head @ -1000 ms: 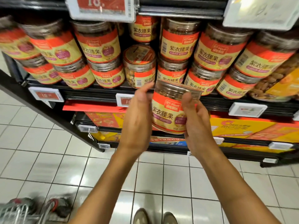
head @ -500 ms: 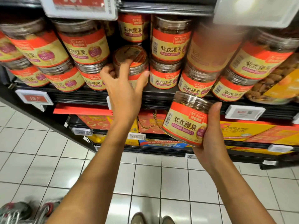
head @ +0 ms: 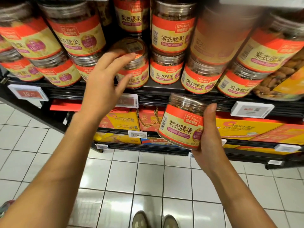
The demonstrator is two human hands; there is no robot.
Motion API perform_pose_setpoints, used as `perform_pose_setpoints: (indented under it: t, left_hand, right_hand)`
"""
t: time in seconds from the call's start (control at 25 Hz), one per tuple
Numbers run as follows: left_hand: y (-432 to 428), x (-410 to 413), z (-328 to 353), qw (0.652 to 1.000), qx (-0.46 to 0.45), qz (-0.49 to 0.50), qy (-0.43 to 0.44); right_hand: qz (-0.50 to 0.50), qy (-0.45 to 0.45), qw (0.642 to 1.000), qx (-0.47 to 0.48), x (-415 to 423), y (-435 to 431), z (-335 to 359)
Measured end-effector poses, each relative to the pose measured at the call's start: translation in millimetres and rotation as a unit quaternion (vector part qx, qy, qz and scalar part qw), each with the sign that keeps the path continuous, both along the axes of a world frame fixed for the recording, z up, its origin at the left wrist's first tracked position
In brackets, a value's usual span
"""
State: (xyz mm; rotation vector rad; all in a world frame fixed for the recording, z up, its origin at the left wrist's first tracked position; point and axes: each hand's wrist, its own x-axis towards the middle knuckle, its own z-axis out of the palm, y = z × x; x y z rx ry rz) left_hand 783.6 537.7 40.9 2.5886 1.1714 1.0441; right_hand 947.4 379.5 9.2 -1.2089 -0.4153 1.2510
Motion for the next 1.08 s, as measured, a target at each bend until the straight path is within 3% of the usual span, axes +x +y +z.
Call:
perform_pose_setpoints:
  t: [0.2,0.48,0.52,0.6,0.68,0.72,0.76,0.88,0.96,1.08]
  left_hand:
    - [5,-4,3,0.997,0.013,-0.047,0.055]
    - [-2,-8,8,0.995,-0.012,-0.084,0.043]
    - [-7,-8,8,0.998,-0.005,-0.058,0.013]
    - [-35,-8,6,0.983,-0.089,0.002,-0.16]
    - [-67,0,7,0.885,-0.307,-0.02,-0.35]
    - [-78,5,6,0.836,-0.379,-0.041,-0.395]
    - [-86,9,5,0.823,-0.399,-0.058,-0.4]
    - [-88,17,8,0.855,-0.339,-0.047,-0.389]
    - [-82,15,4,0.846,-0.311,-0.027,-0.432]
    - [-80,5,-2,0.812,-0.296,-0.004,-0.502]
  right_hand:
    - [-0.002,-0.018,1.0,0.003,-3,4,3]
    - [-0.003,-0.019,0.999,0.026,-12,13,13]
    - [-0.005,-0.024,0.999,0.03,-14,15,15]
    - [-0.007,-0.039,0.998,0.039,-19,22,23]
    - [-0.003,-0.056,0.997,0.06,-27,30,32]
    - [0.007,-0.059,0.995,0.081,-32,34,34]
    - [0.024,-0.062,0.992,0.104,-38,37,36]
    - [0.079,-0.059,0.98,0.173,-53,39,41]
    - [0.103,-0.071,0.974,0.19,-56,36,44]
    - [0.011,-0.234,0.959,0.161,-61,25,45]
